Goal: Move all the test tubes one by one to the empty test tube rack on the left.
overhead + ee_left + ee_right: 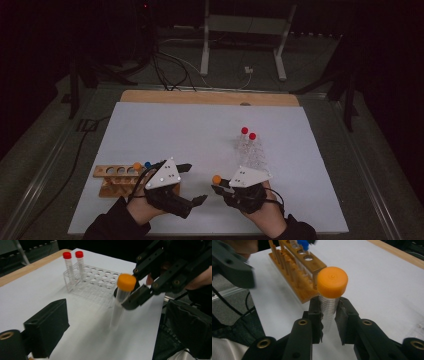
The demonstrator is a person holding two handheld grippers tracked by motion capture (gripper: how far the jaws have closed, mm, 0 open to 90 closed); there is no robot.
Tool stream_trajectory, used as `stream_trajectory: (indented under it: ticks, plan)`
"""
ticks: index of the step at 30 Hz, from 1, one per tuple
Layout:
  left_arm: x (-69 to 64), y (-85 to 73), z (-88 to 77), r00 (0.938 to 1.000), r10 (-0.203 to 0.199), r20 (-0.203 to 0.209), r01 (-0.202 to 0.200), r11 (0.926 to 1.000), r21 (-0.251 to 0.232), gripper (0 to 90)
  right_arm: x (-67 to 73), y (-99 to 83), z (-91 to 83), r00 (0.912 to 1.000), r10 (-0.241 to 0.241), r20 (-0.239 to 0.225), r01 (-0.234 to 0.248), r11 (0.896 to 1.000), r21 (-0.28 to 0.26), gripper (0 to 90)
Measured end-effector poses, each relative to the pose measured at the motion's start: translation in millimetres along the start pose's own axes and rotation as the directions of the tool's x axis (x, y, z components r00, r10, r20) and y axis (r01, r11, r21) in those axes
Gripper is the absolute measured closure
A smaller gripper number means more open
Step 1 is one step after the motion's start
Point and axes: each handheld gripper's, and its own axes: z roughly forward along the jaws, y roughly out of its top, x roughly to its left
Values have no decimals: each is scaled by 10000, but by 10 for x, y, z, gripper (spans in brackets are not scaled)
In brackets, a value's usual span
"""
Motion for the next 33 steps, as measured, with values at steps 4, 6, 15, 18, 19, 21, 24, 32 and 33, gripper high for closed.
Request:
stream_trajectory:
  ticks: [4,6,15,18,19,21,24,32,33]
  plan:
    - [-7,0,58,9999,56,139,-56,10000,-17,159,38,-2,25,9999,-51,-143,52,10000,69,754]
    - [-7,4,77,9998,88,201,-88,10000,-41,181,45,-4,33,9997,-46,-224,48,9999,91,754]
    - [-42,56,148,9985,475,260,-466,9983,-351,441,60,-3,38,9995,-20,-330,24,9999,103,754]
    - [-57,69,173,9978,607,273,-597,9976,-357,514,61,-1,37,9994,-40,-353,43,10000,88,754]
    - [-61,74,182,9974,668,258,-659,9973,-329,534,61,-2,37,9993,-35,-359,38,10000,90,754]
    - [-68,81,197,9968,754,253,-745,9967,-329,582,60,-1,37,9993,-37,-362,40,9999,95,754]
    - [-72,89,216,9962,819,301,-809,9962,-320,640,63,3,33,9993,-52,-378,56,9999,107,753]
    - [-78,90,237,9952,924,332,-915,9954,-291,713,57,0,37,9992,-3,-404,7,10000,92,753]
    - [-77,91,233,9953,924,298,-915,9953,-305,715,55,1,35,9992,4,-396,-2,10000,70,753]
